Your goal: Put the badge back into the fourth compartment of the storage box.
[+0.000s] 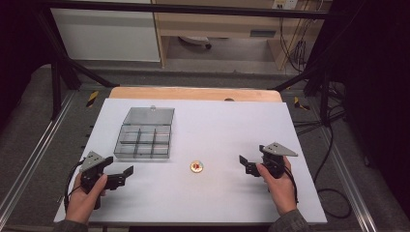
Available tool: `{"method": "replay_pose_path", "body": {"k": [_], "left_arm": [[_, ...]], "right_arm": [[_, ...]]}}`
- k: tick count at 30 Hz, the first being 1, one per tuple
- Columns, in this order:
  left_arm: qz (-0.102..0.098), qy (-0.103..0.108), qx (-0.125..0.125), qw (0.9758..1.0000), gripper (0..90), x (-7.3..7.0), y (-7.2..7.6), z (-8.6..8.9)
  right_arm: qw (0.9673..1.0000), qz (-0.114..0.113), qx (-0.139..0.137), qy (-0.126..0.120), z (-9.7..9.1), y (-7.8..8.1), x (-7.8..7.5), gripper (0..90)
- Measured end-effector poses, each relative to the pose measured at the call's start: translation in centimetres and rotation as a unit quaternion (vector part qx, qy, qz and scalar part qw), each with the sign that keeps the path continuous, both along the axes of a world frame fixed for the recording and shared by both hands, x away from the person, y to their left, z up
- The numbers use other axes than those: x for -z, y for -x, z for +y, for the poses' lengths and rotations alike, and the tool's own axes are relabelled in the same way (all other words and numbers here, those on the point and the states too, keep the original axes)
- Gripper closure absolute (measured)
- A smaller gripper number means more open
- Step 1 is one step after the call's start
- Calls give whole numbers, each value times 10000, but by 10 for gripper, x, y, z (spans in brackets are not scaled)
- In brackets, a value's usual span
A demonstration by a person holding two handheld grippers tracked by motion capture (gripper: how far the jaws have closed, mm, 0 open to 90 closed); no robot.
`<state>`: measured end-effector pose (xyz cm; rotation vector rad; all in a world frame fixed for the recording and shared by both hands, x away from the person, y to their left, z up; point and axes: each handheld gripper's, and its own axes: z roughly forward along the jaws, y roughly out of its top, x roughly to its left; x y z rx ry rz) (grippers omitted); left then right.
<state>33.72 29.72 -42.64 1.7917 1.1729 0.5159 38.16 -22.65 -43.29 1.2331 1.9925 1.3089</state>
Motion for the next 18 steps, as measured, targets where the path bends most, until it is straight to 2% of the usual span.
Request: {"method": "replay_pose_path", "body": {"k": [3,5,6,7,8,10,13,16,18], "left_arm": [[28,-6,31,10000,86,0,0,-1],[28,24,-7,10000,85,-1,1,-1],[28,24,-7,10000,84,-1,1,-1],[26,27,-30,10000,84,-1,1,-1],[27,46,-43,10000,83,0,0,0],[28,96,-50,9999,84,0,-1,0],[23,67,-3,10000,83,0,-2,-1],[44,24,20,10000,84,1,-3,-1],[55,32,37,10000,84,2,-4,0]], "right_arm": [[9999,-91,-34,-25,7,2,-7,57],[9999,-119,42,83,13,0,-13,60],[9997,-85,64,205,17,-3,-15,63],[9997,-85,64,205,17,-3,-15,63],[9998,35,40,214,24,-8,-22,65],[9998,46,7,216,32,-13,-27,65],[9997,44,-153,210,49,-17,-33,51],[9987,196,-425,176,68,-21,-35,43],[9979,238,-553,247,80,-23,-34,51]]}}
